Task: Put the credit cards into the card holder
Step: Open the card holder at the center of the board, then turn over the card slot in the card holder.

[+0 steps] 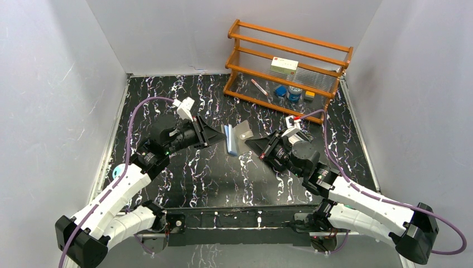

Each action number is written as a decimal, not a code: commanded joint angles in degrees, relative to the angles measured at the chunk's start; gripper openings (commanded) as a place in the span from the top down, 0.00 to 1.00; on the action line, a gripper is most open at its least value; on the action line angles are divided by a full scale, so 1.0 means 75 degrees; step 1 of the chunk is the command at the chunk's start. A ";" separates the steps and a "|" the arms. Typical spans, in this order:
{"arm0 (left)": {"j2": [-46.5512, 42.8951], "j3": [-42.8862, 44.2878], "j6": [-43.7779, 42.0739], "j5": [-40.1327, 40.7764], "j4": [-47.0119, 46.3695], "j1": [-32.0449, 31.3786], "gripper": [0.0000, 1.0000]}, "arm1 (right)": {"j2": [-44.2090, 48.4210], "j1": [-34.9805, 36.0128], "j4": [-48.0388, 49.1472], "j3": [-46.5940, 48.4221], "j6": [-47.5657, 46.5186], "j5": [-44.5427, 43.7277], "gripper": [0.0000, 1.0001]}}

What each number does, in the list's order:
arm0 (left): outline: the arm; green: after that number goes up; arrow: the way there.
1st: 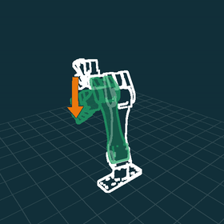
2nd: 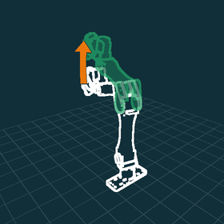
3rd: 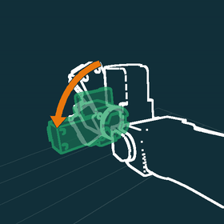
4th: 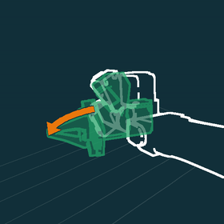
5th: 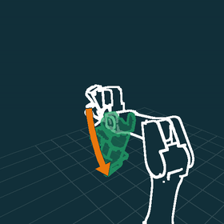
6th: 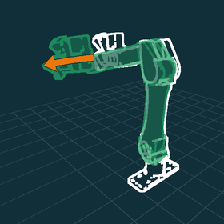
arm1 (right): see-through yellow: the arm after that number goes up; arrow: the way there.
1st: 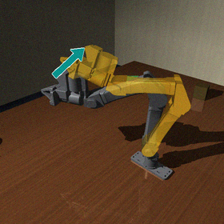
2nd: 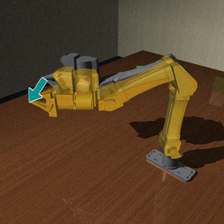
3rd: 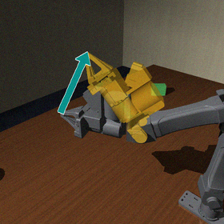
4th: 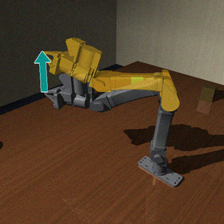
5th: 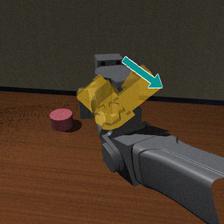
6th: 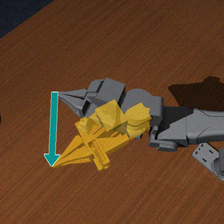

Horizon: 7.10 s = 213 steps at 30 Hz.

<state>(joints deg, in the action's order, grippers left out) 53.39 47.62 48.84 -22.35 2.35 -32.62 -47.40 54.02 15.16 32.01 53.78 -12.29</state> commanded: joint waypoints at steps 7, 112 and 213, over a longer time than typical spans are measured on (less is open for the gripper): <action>-0.0025 0.0179 -0.0043 -0.0070 0.0012 0.0013 0.75 | 0.0173 0.0004 0.0545 0.0058 -0.0030 0.0085 1.00; 0.0515 -0.2077 0.0116 -0.0250 -0.0214 -0.0233 1.00 | -0.3958 0.0969 -0.3112 0.2590 0.0184 -0.0230 0.72; 0.1611 -0.1078 -0.0264 0.1216 0.3133 -0.0294 0.62 | -0.6104 0.0977 -0.0861 0.2386 -0.0257 0.1959 0.69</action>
<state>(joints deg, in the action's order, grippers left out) 65.08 39.16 48.51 -10.76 25.04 -34.72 -93.30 61.36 4.58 47.07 51.07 0.54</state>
